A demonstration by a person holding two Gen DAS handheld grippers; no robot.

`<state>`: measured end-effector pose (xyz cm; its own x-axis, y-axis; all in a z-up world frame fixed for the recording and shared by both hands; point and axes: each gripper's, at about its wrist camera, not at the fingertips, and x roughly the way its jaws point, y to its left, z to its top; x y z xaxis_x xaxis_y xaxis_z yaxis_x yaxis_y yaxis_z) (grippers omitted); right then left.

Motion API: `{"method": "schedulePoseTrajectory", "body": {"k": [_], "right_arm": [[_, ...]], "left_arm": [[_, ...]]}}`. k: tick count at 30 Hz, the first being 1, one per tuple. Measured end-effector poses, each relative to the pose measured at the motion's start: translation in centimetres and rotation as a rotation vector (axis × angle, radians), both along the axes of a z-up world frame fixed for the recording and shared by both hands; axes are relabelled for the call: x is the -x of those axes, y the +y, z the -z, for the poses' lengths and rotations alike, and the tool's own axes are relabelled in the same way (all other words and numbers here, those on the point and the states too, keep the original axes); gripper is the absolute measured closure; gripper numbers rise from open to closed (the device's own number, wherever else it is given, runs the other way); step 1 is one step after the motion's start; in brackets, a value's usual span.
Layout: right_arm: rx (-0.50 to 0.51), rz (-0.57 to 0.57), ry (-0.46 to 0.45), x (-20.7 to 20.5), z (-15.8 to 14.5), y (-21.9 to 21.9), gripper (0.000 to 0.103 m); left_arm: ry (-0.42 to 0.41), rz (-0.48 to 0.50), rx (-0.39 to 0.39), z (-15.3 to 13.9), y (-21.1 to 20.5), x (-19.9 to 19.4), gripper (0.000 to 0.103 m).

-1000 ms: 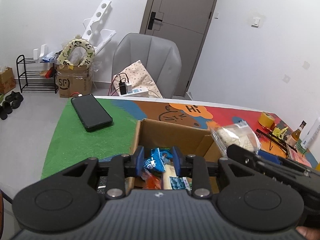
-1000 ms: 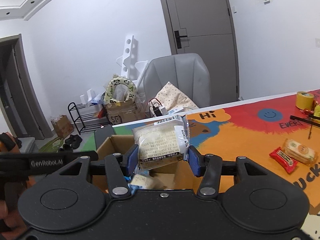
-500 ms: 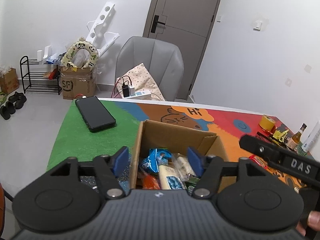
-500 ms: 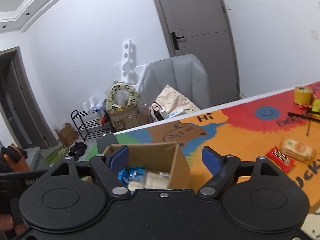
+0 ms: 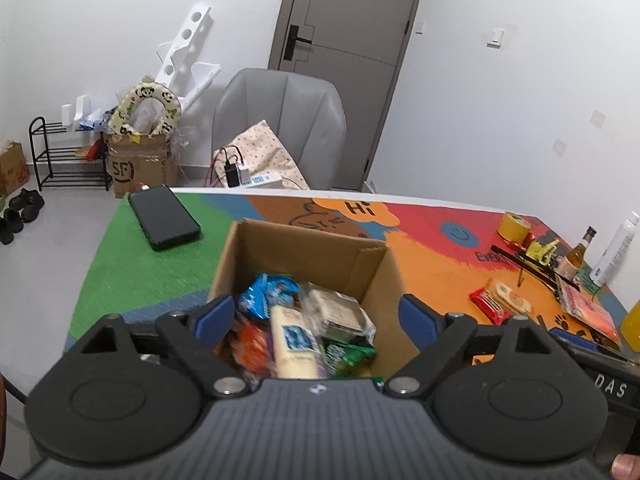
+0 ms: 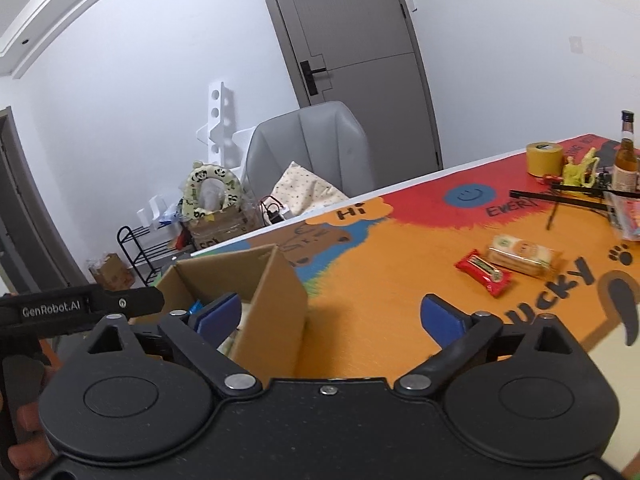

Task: Organize snacks
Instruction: 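Move both grippers back toward the red candy bar and white cake bar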

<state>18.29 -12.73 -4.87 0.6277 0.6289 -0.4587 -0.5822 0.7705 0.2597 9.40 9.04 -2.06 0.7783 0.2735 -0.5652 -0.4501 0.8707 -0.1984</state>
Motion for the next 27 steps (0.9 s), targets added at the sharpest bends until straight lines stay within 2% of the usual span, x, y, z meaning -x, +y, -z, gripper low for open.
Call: {"method": "schedulePoseTrajectory", "body": {"k": [5,12,17,27], "right_arm": [[0.01,0.001,0.007,0.4,0.2,-2.0,0.0],[-0.006,0.032,0.033,0.2,-0.2,-6.0,0.0],[-0.012,0.044,0.012,0.6,-1.1,-9.0,0.0],[0.017,0.0,-0.005,0.9,-1.4,-13.4,0.0]], "left_arm": [[0.01,-0.001,0.003,0.1,-1.5,0.0,0.008],[0.019,0.003,0.021,0.0,-4.4,0.3,0.007],[0.026,0.01,0.018,-0.4,-7.3,0.8,0.007],[0.013,-0.005,0.017,-1.0,-13.1,1.9,0.007]]}}
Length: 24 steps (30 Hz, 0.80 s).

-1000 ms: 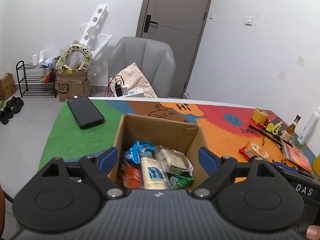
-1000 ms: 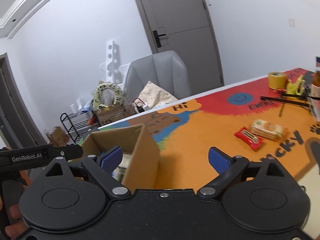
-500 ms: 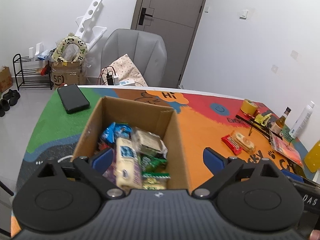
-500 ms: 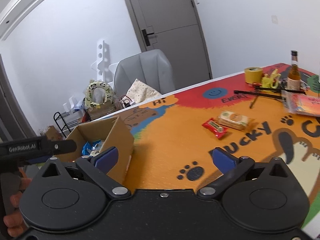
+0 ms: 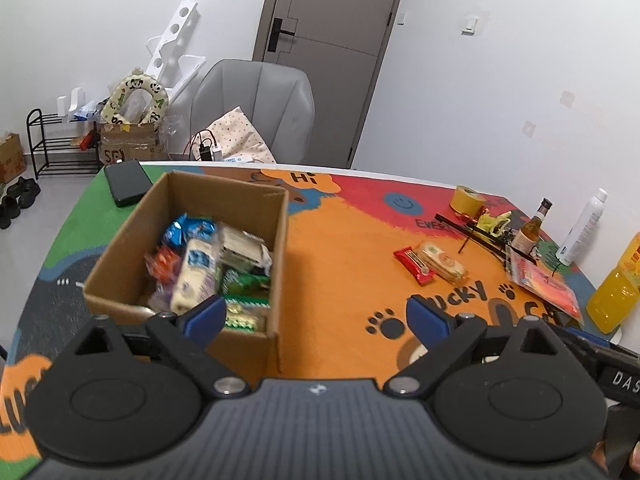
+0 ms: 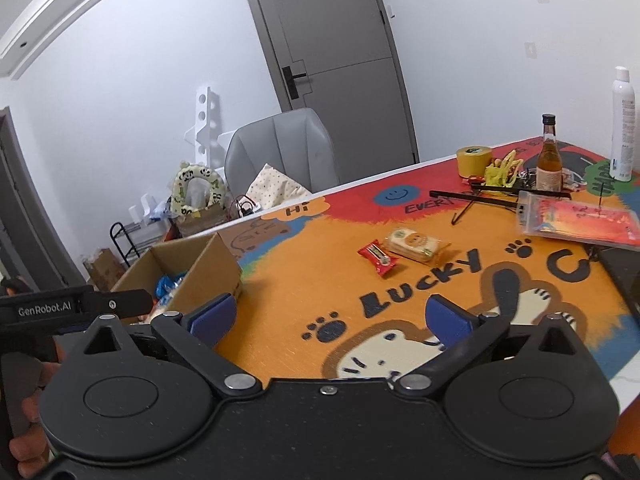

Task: Organize snacks
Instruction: 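Move both grippers back toward the red candy bar and white cake bar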

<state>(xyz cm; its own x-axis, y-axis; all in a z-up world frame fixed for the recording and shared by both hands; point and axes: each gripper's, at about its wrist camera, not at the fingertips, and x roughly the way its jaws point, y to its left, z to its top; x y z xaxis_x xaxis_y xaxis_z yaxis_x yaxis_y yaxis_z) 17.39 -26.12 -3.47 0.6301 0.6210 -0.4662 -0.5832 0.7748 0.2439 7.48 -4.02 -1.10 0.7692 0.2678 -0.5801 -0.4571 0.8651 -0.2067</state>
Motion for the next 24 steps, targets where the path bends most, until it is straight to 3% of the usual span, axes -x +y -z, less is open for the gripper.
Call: {"method": "schedulePoseTrajectory", "body": {"k": [11,24], "right_arm": [[0.004,-0.001,-0.022,-2.3,0.9,-3.5,0.0],[0.028,0.077,-0.035,-8.3,4.7,-3.2,0.0]], "left_arm": [[-0.008,0.0,0.011,0.1,-3.7,-1.8,0.007],[-0.024,0.067,0.044,3.7,-3.7,-10.7,0.007]]}}
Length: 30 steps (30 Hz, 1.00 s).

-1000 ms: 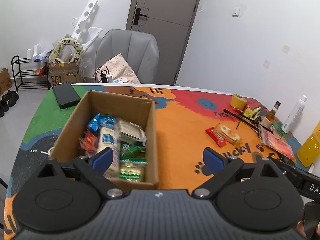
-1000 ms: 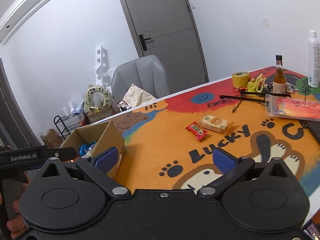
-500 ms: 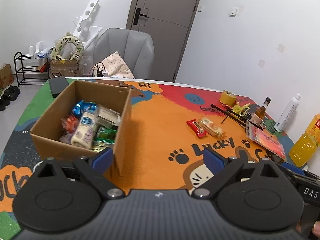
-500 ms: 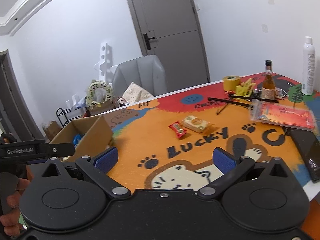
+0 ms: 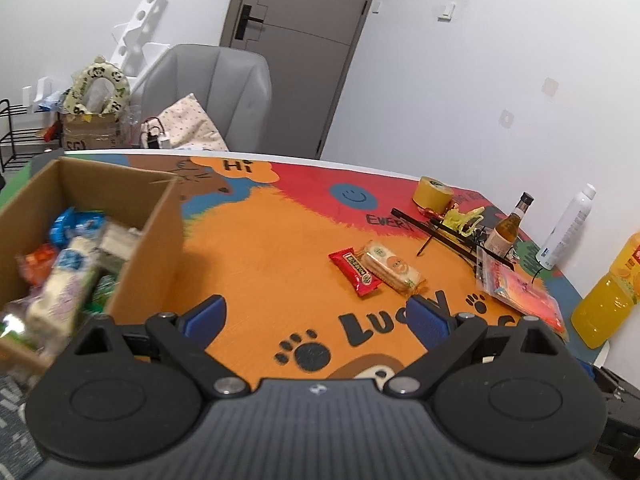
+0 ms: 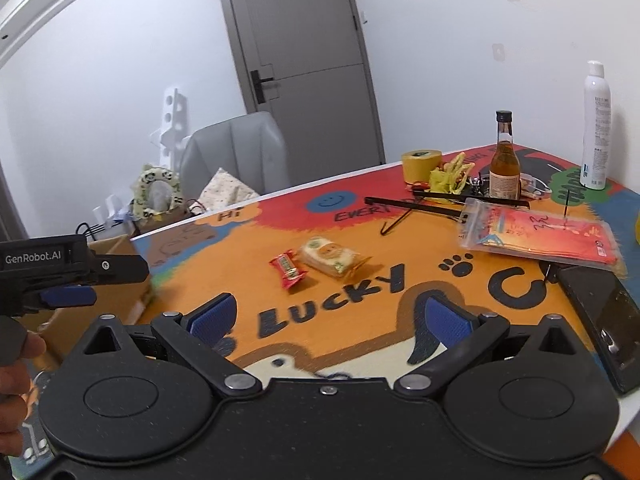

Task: Organize snacks
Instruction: 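Move both grippers back toward the red candy bar and white cake bar, then grasp the red candy bar with the left gripper while the right gripper grasps the white cake bar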

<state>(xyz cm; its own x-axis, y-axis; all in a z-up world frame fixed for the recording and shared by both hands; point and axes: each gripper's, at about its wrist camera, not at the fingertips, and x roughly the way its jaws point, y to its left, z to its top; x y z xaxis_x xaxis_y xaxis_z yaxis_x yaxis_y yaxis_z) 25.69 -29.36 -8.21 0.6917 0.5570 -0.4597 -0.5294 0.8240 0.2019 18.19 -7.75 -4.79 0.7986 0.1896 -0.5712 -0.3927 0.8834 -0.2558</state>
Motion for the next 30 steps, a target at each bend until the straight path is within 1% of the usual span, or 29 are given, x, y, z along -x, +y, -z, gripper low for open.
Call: {"method": "schedulePoseTrajectory", "body": {"k": [2,4,9,12,17,20,26,30], "right_arm": [[0.006,0.002,0.015,-1.1,0.5,0.4,0.0],[0.011,0.003,0.027,-2.1,1.0,0.7,0.0],[-0.005,0.013,0.039,-4.3,1.8,1.2,0.0],[-0.006,0.012,0.037,-5.1,2.1,1.5,0.0],[0.013,-0.003,0.036,-6.1,2.8,1.7,0.0],[0.026,0.002,0.04,-6.8,3.2,1.5,0.0],[0.054,0.002,0.03,-8.5,3.5,1.6,0.001],[0.083,-0.027,0.02,-9.5,3.9,2.5,0.002]], "left_arm": [[0.0,0.006,-0.005,0.5,0.0,-1.5,0.008],[0.001,0.014,0.008,1.1,0.2,-3.0,0.008],[0.011,0.051,0.009,2.2,0.3,-6.4,0.01],[0.019,0.066,0.011,2.8,0.1,-8.0,0.014],[0.044,0.087,0.02,4.1,-0.3,-10.3,0.023],[0.06,0.096,0.024,4.9,-0.7,-11.5,0.026],[0.098,0.099,0.02,6.4,-1.2,-14.2,0.035],[0.103,0.063,0.003,7.2,-1.0,-15.5,0.035]]}}
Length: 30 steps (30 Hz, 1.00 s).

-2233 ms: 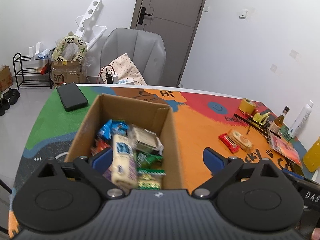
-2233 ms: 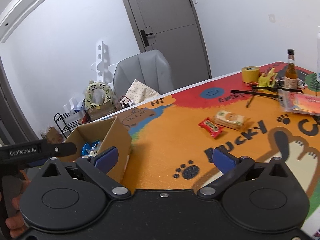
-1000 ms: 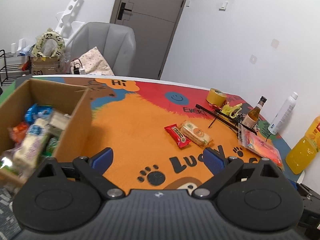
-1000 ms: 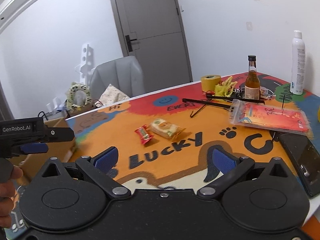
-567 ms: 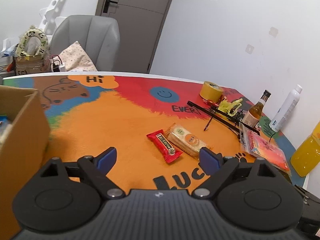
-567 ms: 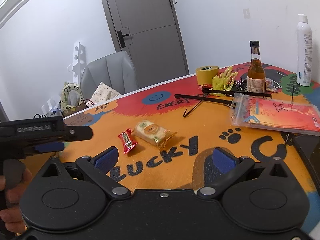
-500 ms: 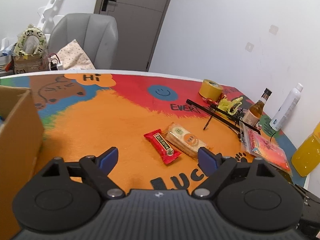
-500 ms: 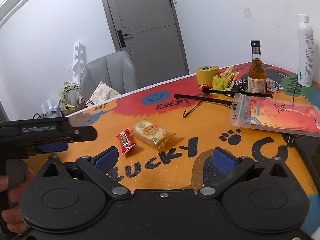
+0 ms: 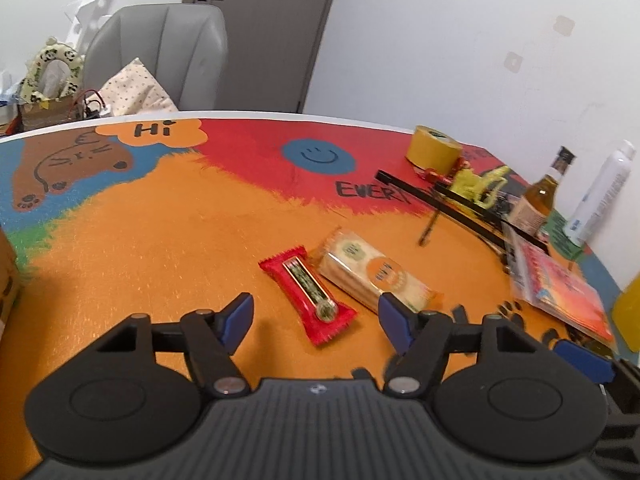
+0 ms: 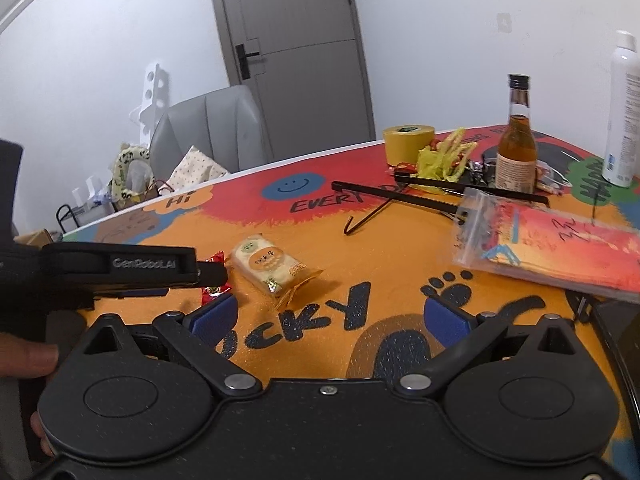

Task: Organize snacks
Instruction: 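Grasp the red candy bar with the left gripper while the right gripper grasps the white cake bar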

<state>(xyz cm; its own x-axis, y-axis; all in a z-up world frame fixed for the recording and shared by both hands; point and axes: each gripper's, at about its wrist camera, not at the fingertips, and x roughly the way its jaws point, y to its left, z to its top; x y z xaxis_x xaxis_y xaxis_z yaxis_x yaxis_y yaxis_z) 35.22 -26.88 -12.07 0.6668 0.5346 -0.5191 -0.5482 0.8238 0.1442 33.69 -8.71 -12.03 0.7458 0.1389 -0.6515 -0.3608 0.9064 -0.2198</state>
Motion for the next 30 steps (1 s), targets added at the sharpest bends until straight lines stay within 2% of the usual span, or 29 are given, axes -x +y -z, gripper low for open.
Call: {"method": "schedulePoseTrajectory", "body": {"k": [3,6,9,10,11,12,17,25,30], "right_arm": [[0.007,-0.033,0.013,-0.7,0.4,0.9,0.004],[0.042,-0.071,0.021,-1.1,1.0,2.1,0.006],[0.056,-0.122,0.03,-1.4,1.4,3.1,0.015],[0.064,-0.126,0.031,-1.5,1.4,3.4,0.015],[0.074,-0.129,0.026,-1.6,1.4,3.7,0.016],[0.081,-0.132,0.014,-1.6,1.3,3.9,0.017],[0.096,-0.128,-0.016,-2.4,0.9,5.1,0.02],[0.162,-0.145,-0.05,-3.4,0.9,8.1,0.021],[0.2,-0.114,-0.011,-4.7,1.7,9.6,0.033]], "left_arm": [[0.014,-0.022,-0.002,0.7,0.7,-1.0,0.035],[0.018,-0.04,0.003,1.5,1.4,-1.7,0.043],[0.014,-0.062,-0.018,1.6,1.7,-2.2,0.055],[0.016,-0.065,-0.013,1.6,1.8,-2.3,0.065],[0.023,-0.065,-0.009,1.5,1.9,-2.3,0.079],[0.032,-0.063,-0.004,1.5,2.1,-2.3,0.084],[0.034,-0.028,-0.011,1.5,2.4,-1.7,0.085],[0.034,-0.033,-0.003,1.0,3.8,-0.3,0.085],[0.027,-0.035,-0.001,0.5,4.7,0.4,0.085]]}}
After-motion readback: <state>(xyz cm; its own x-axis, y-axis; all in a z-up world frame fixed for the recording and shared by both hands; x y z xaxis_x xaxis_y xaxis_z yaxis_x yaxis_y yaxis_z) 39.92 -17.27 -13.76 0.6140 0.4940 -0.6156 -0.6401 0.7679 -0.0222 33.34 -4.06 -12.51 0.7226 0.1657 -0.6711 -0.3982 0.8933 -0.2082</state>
